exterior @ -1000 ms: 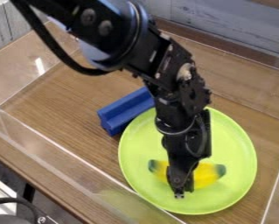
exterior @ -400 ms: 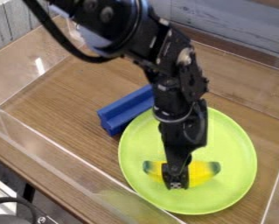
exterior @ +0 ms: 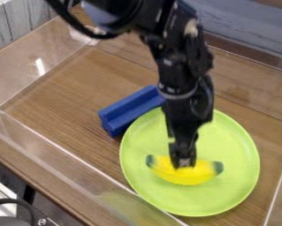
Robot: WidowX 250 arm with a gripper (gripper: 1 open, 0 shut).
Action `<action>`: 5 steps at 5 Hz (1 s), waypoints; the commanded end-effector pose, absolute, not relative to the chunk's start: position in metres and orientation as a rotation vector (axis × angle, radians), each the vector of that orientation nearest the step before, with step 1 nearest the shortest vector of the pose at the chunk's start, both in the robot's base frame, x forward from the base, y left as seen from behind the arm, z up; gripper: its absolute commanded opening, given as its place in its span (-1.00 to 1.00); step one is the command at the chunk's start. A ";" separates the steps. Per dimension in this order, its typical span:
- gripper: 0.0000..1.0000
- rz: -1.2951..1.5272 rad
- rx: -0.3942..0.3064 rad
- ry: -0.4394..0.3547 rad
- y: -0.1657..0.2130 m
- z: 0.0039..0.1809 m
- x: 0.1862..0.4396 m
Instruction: Put the banana in the green plate
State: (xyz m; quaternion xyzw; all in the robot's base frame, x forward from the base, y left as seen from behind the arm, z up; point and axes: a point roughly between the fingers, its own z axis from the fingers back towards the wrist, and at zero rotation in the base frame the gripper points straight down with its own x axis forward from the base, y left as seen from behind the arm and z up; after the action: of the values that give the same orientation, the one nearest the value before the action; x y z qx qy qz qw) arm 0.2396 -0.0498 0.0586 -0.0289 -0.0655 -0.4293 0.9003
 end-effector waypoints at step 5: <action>1.00 -0.782 0.006 -0.250 -0.044 0.097 0.293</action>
State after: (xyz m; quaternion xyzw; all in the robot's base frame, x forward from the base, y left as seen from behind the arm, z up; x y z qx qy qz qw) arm 0.2859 -0.0451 0.0852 -0.0031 -0.0992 -0.3833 0.9183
